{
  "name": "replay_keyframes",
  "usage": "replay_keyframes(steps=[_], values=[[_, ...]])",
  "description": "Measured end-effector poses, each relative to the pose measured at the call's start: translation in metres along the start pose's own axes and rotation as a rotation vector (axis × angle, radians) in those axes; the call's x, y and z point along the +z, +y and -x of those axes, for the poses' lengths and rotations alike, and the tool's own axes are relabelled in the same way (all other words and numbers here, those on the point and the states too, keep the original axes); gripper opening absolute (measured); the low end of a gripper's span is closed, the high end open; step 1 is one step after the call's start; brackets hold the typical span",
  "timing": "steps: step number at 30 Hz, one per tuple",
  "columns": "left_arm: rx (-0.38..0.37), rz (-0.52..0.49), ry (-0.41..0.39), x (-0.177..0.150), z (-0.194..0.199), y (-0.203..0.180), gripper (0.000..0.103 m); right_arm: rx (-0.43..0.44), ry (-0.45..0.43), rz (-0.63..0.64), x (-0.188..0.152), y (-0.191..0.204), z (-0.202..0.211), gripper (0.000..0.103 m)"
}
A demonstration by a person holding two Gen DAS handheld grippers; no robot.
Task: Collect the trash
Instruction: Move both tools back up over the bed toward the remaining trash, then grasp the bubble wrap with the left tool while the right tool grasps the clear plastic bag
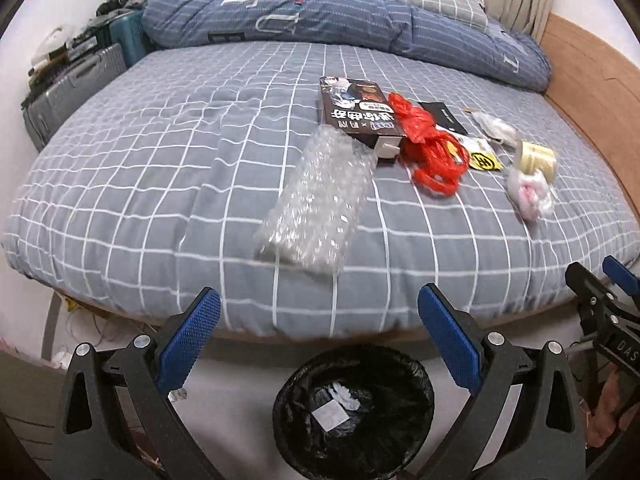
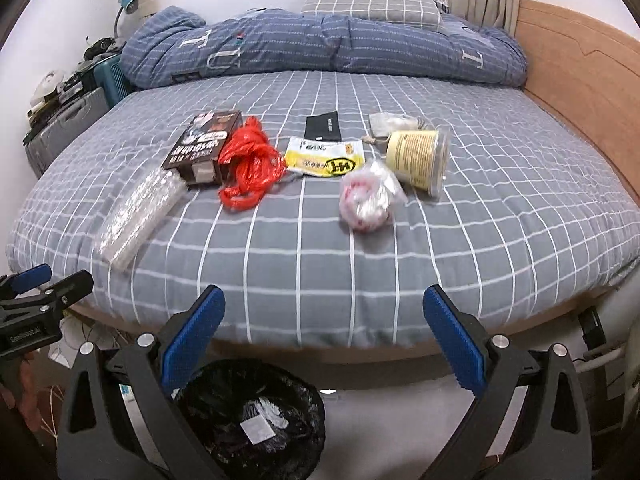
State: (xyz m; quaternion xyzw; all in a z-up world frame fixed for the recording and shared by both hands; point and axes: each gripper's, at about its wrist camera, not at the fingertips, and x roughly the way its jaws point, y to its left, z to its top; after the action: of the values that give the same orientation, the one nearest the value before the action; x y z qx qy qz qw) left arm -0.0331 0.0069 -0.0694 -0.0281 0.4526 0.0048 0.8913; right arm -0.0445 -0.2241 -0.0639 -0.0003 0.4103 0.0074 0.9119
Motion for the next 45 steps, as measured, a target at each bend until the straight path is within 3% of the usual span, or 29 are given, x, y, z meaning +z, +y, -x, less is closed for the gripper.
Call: replay_keyframes(steps=[18, 21, 27, 30, 32, 35, 38, 45], values=[[0.033, -0.024, 0.052, 0.064, -0.068, 0.002, 0.096, -0.065, 0.062, -0.009, 0.059, -0.039, -0.081, 0.095], [0.043, -0.031, 0.067, 0.069, -0.077, 0.003, 0.096, -0.057, 0.086, -0.009, 0.064, -0.041, -0.094, 0.09], [0.032, -0.047, 0.119, 0.069, -0.095, 0.0, 0.077, -0.035, 0.118, -0.013, 0.07, -0.042, -0.109, 0.078], [0.017, -0.064, 0.141, 0.068, -0.101, -0.005, 0.065, -0.029, 0.14, -0.012, 0.071, -0.041, -0.113, 0.067], [0.005, -0.073, 0.158, 0.066, -0.105, -0.009, 0.054, -0.025, 0.158, -0.006, 0.071, -0.04, -0.116, 0.055], [-0.02, -0.086, 0.172, 0.065, -0.107, -0.015, 0.036, -0.026, 0.172, 0.001, 0.07, -0.04, -0.117, 0.053], [-0.024, -0.088, 0.179, 0.064, -0.109, -0.019, 0.032, -0.023, 0.21, -0.011, 0.068, -0.042, -0.123, 0.05], [-0.021, -0.09, 0.171, 0.066, -0.103, -0.022, 0.025, -0.027, 0.194, -0.014, 0.068, -0.04, -0.115, 0.046]])
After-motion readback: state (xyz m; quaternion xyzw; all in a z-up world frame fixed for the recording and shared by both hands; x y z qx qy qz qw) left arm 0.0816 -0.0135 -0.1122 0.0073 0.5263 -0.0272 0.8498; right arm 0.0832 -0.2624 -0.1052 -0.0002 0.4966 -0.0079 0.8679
